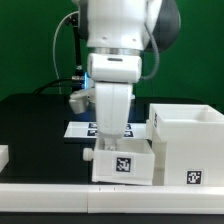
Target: Assemble drawer
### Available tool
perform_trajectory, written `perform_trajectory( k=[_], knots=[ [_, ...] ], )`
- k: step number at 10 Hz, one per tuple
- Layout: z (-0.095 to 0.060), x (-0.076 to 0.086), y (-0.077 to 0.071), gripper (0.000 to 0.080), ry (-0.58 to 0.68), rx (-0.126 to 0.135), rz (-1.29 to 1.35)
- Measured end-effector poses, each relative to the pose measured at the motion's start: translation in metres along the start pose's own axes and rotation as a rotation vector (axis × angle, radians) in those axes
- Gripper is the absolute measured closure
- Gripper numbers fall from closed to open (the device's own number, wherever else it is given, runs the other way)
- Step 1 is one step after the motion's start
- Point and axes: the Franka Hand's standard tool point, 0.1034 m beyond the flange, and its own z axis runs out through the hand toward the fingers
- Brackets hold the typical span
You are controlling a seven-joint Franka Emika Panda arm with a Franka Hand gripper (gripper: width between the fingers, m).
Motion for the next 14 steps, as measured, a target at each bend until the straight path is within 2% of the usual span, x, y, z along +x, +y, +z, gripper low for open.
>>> perform_trajectory(
  k=[1, 3, 5, 6, 7, 8, 10, 11, 14],
  knots=[
    [0.004, 0.002, 0.0, 0.0758, -0.004, 0.011, 0.025],
    [0.003, 0.001, 0.001, 0.0758, -0.002, 0.004, 0.032],
    [0.002, -0.001, 0.003, 0.0758, -0.008, 0.02, 0.033],
    [0.001, -0.001, 0.004, 0.0758, -0.007, 0.015, 0.034],
    [-0.001, -0.005, 0.0, 0.0758, -0.016, 0.043, 0.036],
    [-0.003, -0.013, -0.009, 0.0758, -0.039, 0.139, 0.033],
    [-0.002, -0.016, -0.009, 0.0758, -0.06, 0.232, 0.036],
    [-0.001, -0.016, -0.008, 0.0758, -0.061, 0.237, 0.035],
    [-0.002, -0.009, -0.005, 0.0758, -0.054, 0.225, 0.027]
  ],
)
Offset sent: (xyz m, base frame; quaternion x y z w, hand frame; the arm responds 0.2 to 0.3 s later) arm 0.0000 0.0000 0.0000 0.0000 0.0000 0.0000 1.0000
